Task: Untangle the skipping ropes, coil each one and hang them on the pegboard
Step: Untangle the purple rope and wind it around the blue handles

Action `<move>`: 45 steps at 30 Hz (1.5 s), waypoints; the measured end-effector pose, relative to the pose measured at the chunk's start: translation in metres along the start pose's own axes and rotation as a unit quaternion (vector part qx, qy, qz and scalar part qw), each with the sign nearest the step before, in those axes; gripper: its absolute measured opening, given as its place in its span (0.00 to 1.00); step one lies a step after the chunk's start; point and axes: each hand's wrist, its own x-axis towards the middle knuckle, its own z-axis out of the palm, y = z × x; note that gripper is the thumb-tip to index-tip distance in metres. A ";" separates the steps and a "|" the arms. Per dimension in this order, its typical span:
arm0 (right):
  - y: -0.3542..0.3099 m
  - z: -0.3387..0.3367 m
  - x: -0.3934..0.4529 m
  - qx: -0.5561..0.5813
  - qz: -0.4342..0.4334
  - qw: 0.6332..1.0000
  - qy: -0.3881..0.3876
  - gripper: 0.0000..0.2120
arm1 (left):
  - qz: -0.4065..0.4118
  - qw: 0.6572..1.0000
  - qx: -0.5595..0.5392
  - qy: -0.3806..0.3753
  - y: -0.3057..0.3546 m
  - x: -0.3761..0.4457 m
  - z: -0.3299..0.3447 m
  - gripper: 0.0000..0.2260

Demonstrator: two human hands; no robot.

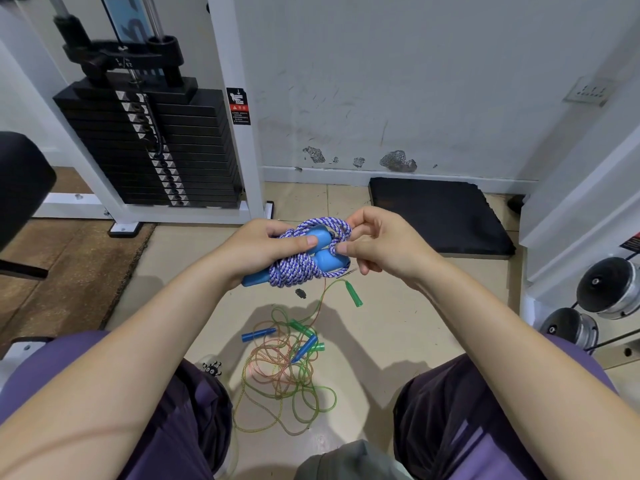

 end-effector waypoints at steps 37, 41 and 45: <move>-0.006 -0.014 -0.006 0.063 0.010 0.986 -0.156 0.08 | 0.025 0.993 -0.042 -0.103 0.009 -0.008 -0.001 0.09; -0.006 -0.011 -0.006 0.082 0.002 0.986 -0.148 0.09 | 0.022 0.992 -0.049 -0.111 0.010 -0.008 -0.002 0.07; -0.006 -0.011 -0.006 0.094 0.002 0.986 -0.137 0.10 | 0.029 0.992 -0.052 -0.108 0.011 -0.009 -0.003 0.06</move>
